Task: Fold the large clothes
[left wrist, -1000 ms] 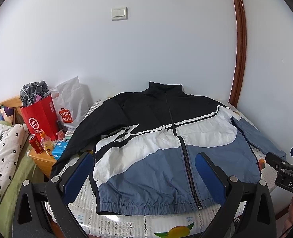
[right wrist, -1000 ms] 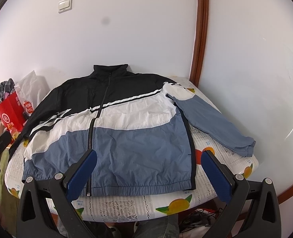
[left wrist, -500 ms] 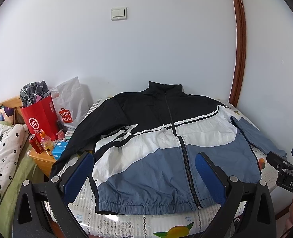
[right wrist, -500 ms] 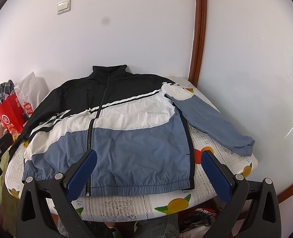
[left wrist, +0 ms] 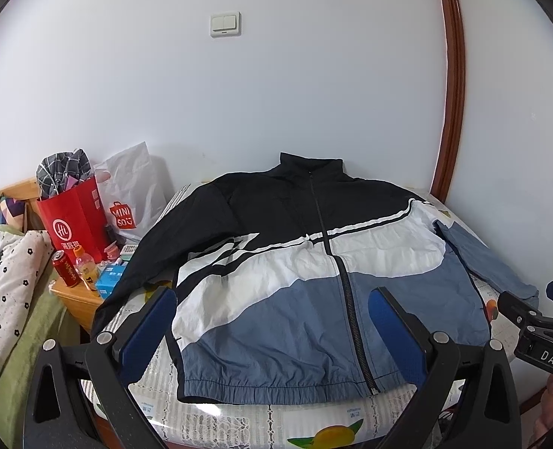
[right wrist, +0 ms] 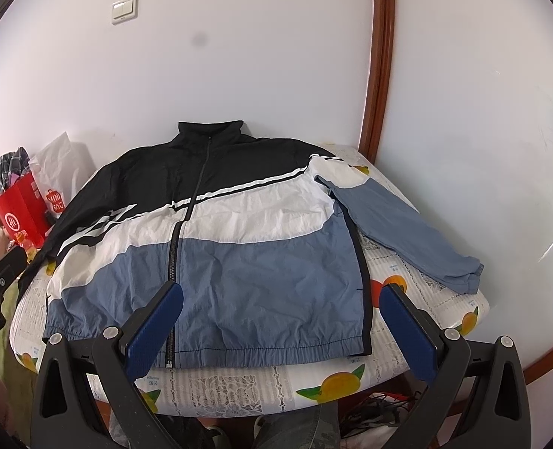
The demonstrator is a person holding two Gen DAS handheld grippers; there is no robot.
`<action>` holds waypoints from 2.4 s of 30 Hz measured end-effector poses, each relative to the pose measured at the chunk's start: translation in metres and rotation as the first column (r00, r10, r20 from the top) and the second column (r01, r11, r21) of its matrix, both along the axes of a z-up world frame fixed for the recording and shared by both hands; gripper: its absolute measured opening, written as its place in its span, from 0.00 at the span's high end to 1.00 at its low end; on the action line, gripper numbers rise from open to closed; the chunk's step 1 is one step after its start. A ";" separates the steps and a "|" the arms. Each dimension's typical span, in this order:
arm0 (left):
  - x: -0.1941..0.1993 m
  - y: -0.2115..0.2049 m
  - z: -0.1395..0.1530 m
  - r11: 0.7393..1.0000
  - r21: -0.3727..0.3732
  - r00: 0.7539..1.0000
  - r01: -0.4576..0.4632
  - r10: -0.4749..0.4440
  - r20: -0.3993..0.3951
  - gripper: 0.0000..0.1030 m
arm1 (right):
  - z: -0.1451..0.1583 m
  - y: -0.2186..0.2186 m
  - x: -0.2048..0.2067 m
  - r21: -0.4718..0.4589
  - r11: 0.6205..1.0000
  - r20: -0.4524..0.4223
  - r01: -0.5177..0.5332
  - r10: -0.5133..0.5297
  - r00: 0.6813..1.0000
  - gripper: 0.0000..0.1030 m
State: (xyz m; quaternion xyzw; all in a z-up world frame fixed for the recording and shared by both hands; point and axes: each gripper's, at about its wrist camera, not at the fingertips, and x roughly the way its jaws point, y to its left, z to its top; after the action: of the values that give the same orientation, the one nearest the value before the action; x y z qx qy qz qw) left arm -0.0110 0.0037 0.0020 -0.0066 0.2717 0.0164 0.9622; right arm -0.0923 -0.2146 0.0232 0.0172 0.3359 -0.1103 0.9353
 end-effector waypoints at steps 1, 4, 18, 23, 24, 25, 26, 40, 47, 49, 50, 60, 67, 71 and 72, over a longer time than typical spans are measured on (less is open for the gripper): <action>0.000 0.000 0.000 1.000 0.001 1.000 0.004 -0.004 -0.001 0.00 | 0.000 0.000 0.000 -0.002 1.000 0.000 -0.001 0.001 1.000 0.00; 0.002 -0.001 0.000 1.000 0.005 1.000 0.007 -0.007 0.000 0.00 | 0.000 0.000 0.000 -0.006 1.000 0.007 0.000 0.000 1.000 0.00; 0.021 0.008 0.002 1.000 -0.026 1.000 0.012 -0.012 -0.011 0.00 | 0.006 -0.002 0.012 -0.032 0.999 0.016 0.008 -0.008 1.000 0.00; 0.038 0.021 -0.003 0.999 -0.054 0.999 0.006 -0.009 -0.052 0.00 | 0.004 -0.003 0.027 -0.033 0.999 0.004 -0.008 0.008 1.000 0.01; 0.042 0.025 -0.005 0.998 -0.056 0.998 -0.001 -0.002 -0.060 0.00 | 0.003 -0.002 0.030 -0.030 0.999 0.000 -0.016 0.016 1.000 0.01; 0.047 0.029 -0.008 0.998 -0.058 0.998 -0.011 0.008 -0.067 0.00 | 0.001 -0.001 0.035 -0.026 0.999 -0.005 -0.028 0.028 1.000 0.01; 0.050 0.033 -0.011 0.998 -0.059 0.997 -0.018 0.013 -0.072 0.00 | -0.001 0.000 0.040 -0.024 0.999 -0.011 -0.036 0.036 0.999 0.03; 0.121 0.142 -0.088 0.971 -0.056 0.948 -0.232 0.212 -0.238 0.05 | -0.064 0.029 0.129 0.010 0.994 -0.127 -0.112 0.112 0.986 0.24; 0.143 0.188 -0.123 0.950 -0.021 0.911 -0.310 0.291 -0.291 0.10 | -0.088 0.044 0.163 0.000 0.993 -0.185 -0.116 0.114 0.976 0.24; 0.148 0.195 -0.131 0.949 -0.013 0.907 -0.314 0.296 -0.300 0.16 | -0.095 0.048 0.171 -0.009 0.993 -0.206 -0.116 0.112 0.972 0.24; 0.151 0.200 -0.137 0.949 -0.008 0.903 -0.315 0.296 -0.311 0.17 | -0.098 0.050 0.175 -0.019 0.993 -0.215 -0.118 0.111 0.970 0.24; 0.168 0.216 -0.155 0.935 0.009 0.881 -0.356 0.338 -0.331 0.34 | -0.118 0.056 0.197 -0.054 0.992 -0.272 -0.112 0.093 0.958 0.24; 0.175 0.215 -0.149 0.928 0.013 0.878 -0.372 0.356 -0.321 0.76 | -0.113 0.041 0.203 -0.028 0.995 -0.266 -0.092 0.081 0.961 0.24; 0.177 0.209 -0.135 0.926 0.001 0.880 -0.377 0.358 -0.311 0.92 | -0.106 0.029 0.202 -0.033 0.997 -0.252 -0.077 0.066 0.966 0.24; 0.177 0.208 -0.131 0.925 0.000 0.881 -0.379 0.361 -0.305 0.93 | -0.104 0.027 0.202 -0.032 0.997 -0.245 -0.075 0.065 0.967 0.24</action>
State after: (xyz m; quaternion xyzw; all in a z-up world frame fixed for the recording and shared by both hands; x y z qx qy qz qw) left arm 0.1661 0.2112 -0.1285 -0.0844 0.4082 0.1926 0.8883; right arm 0.1093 -0.1878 -0.0807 -0.0277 0.4462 -0.0852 0.8904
